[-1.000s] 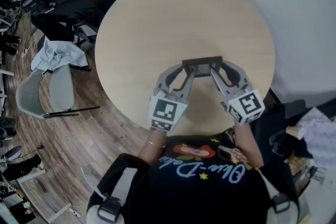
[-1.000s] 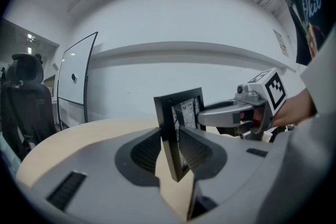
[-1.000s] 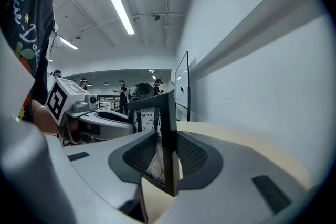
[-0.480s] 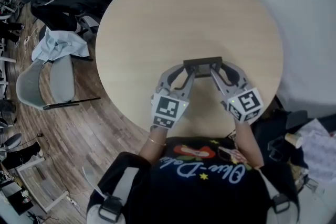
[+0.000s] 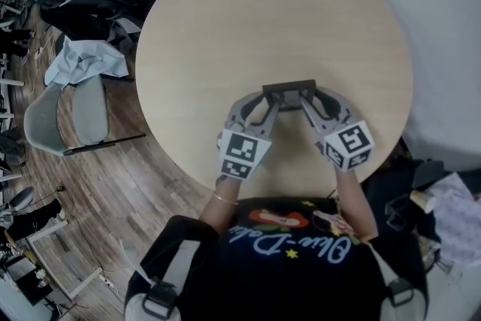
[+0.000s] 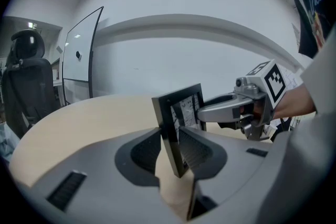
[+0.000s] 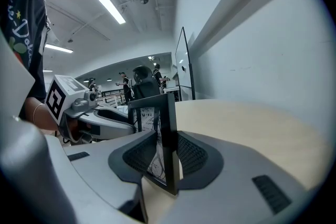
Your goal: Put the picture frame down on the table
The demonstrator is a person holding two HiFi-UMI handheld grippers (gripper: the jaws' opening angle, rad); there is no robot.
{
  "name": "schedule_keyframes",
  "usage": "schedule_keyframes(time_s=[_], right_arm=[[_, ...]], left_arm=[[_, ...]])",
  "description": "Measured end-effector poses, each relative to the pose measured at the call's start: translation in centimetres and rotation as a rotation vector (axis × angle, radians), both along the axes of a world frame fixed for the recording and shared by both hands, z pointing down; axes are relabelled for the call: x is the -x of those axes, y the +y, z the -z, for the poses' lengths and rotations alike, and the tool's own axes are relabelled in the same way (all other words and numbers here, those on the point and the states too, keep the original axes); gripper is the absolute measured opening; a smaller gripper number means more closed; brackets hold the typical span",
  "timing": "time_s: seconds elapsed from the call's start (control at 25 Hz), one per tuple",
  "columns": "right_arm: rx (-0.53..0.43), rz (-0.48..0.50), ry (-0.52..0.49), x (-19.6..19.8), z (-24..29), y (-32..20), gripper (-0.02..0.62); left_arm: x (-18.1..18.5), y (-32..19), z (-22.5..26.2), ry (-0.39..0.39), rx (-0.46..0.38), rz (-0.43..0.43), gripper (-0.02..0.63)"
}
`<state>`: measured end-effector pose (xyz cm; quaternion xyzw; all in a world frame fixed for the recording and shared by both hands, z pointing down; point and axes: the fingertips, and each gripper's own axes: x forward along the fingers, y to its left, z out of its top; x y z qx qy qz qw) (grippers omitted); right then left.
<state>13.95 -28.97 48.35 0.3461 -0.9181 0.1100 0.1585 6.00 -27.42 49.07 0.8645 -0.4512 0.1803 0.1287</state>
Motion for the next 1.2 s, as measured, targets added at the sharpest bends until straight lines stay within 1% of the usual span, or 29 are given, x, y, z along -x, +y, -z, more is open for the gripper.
schedule_keyframes(time_s=[0.2, 0.32, 0.56, 0.76, 0.92, 1.0, 1.2], right_arm=[[0.065, -0.028, -0.028, -0.5, -1.8, -0.2, 0.097], [0.098, -0.048, -0.049, -0.8, -2.4, -0.6, 0.097], [0.126, -0.074, -0.072, -1.5, -3.1, -1.6, 0.097], [0.139, -0.104, -0.074, -1.8, -4.0, -2.1, 0.101], [0.123, -0.111, -0.06, -1.7, -4.1, -2.6, 0.106], [0.116, -0.117, -0.044, -1.5, -4.3, -3.0, 0.108], [0.113, -0.13, -0.045, -0.9, -4.7, -4.0, 0.112]], left_arm=[[-0.3, -0.1, -1.4, -0.006, 0.039, -0.012, 0.106], [-0.5, -0.6, -1.6, -0.004, 0.043, -0.018, 0.106], [-1.4, -1.8, -2.2, -0.025, 0.036, -0.036, 0.106], [-1.5, -2.3, -2.6, -0.033, 0.041, -0.04, 0.107], [-1.5, -3.0, -2.9, -0.034, 0.046, -0.034, 0.107], [-1.2, -3.4, -3.1, -0.029, 0.049, -0.029, 0.107], [-0.7, -4.5, -3.7, -0.013, 0.063, -0.014, 0.109]])
